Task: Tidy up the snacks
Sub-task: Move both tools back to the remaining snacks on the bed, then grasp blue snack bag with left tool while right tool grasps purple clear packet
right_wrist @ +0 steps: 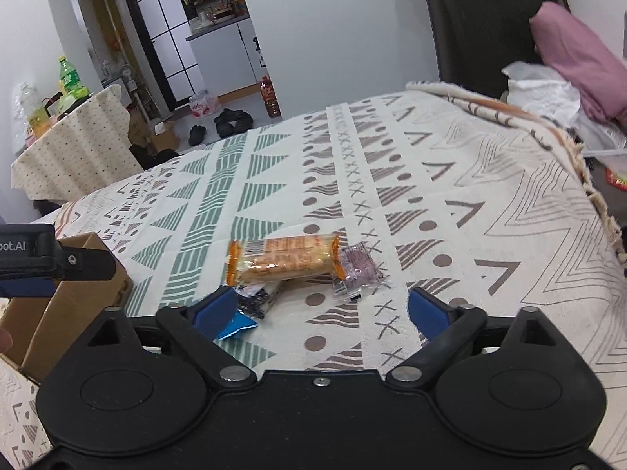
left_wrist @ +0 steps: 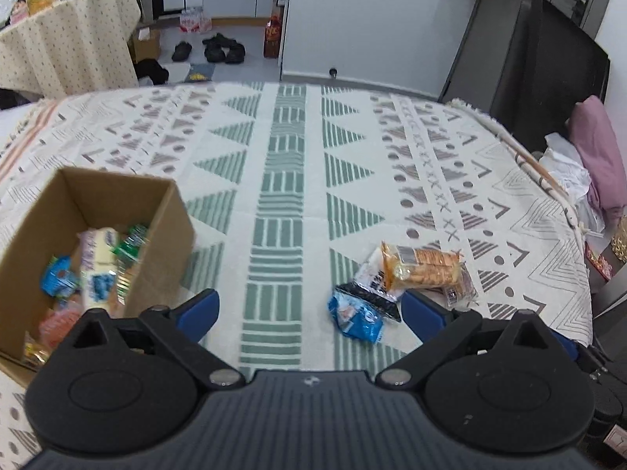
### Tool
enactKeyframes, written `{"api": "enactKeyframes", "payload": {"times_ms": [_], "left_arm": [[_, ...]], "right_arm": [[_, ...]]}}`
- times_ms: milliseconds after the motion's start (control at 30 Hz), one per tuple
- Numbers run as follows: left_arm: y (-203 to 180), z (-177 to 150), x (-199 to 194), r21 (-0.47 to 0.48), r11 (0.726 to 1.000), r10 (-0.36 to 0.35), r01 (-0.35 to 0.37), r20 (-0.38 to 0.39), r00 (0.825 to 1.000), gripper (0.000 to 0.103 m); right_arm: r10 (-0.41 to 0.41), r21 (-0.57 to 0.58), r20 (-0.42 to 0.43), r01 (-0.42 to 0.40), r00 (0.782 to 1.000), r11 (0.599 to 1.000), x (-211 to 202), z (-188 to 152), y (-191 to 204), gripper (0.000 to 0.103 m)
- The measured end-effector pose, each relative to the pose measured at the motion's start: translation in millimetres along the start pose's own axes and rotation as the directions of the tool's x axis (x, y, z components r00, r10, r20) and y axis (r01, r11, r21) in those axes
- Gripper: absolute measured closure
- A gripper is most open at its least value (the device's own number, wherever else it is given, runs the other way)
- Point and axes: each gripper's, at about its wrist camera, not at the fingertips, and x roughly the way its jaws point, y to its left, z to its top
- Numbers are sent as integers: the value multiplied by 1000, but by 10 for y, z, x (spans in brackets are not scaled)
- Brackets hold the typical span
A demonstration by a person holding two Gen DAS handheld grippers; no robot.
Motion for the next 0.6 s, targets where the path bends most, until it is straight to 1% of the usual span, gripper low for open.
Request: {"api": "enactKeyframes", "payload": {"times_ms": [100, 167, 233, 467, 600], "left_arm": [[-61, -26, 163, -22, 1000, 8, -9, -17, 1000, 7], [-94, -40, 275, -39, 999, 5, -7, -34, 999, 14], [-124, -56, 380, -47, 999, 6, -8, -50, 999, 18], [-189, -97, 683, -61, 998, -1, -4, -86, 996, 33], [-212, -98, 830, -69, 998, -1, -6, -105, 994, 35]], "right_arm": [[-11, -15, -6, 11, 1000, 1000, 86, -12, -36, 17], [-4, -15, -14, 3, 1000, 1000, 156, -15, -65, 20], [5, -17, -21, -5, 1000, 1000, 224, -6, -92, 22], [-13, -92, -32, 10, 999, 996, 472, 13, -108, 27], [-24, -128, -35, 20, 999, 992, 589, 18, -113, 28]]}}
